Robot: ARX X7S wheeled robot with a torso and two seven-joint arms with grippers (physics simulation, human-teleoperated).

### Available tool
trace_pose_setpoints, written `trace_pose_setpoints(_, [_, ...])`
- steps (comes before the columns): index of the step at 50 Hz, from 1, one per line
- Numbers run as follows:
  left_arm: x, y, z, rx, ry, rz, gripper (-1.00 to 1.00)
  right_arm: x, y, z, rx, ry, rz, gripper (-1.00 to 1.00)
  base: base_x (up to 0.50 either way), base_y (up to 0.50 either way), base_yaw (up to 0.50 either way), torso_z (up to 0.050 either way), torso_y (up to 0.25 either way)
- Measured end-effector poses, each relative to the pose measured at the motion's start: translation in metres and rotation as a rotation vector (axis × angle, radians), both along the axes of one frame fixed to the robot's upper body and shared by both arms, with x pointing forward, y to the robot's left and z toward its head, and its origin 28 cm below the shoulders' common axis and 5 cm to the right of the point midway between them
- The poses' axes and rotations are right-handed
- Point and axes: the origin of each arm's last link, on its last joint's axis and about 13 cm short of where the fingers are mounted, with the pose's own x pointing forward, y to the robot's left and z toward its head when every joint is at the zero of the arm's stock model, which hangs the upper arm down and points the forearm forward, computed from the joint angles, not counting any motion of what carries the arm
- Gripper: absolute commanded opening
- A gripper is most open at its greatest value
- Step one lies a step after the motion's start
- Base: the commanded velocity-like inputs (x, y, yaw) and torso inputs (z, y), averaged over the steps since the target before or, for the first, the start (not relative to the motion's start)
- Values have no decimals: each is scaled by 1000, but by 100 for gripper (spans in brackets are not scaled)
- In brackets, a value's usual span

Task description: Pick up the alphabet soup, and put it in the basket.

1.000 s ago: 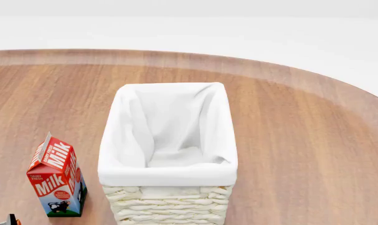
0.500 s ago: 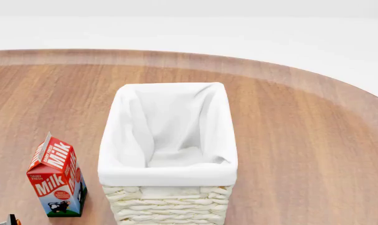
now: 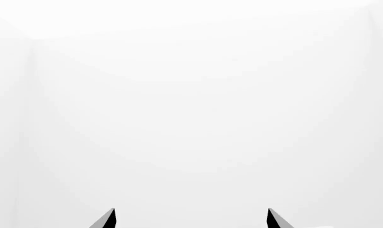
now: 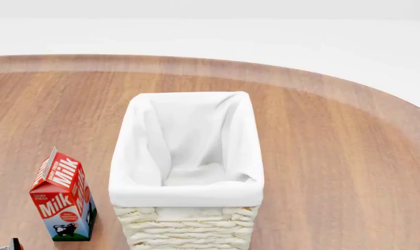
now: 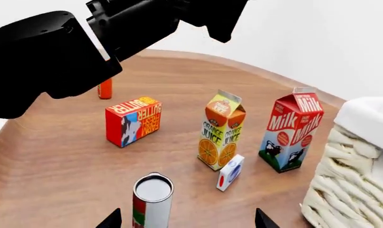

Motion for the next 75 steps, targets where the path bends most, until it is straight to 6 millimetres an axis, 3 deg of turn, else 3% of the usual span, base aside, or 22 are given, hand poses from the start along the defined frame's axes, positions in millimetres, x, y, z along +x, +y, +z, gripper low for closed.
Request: trace_pose_setpoints(75, [-1, -1, 0, 2, -2, -3, 100, 1, 3, -29, -127, 30, -13, 100, 0, 0, 0, 0, 0])
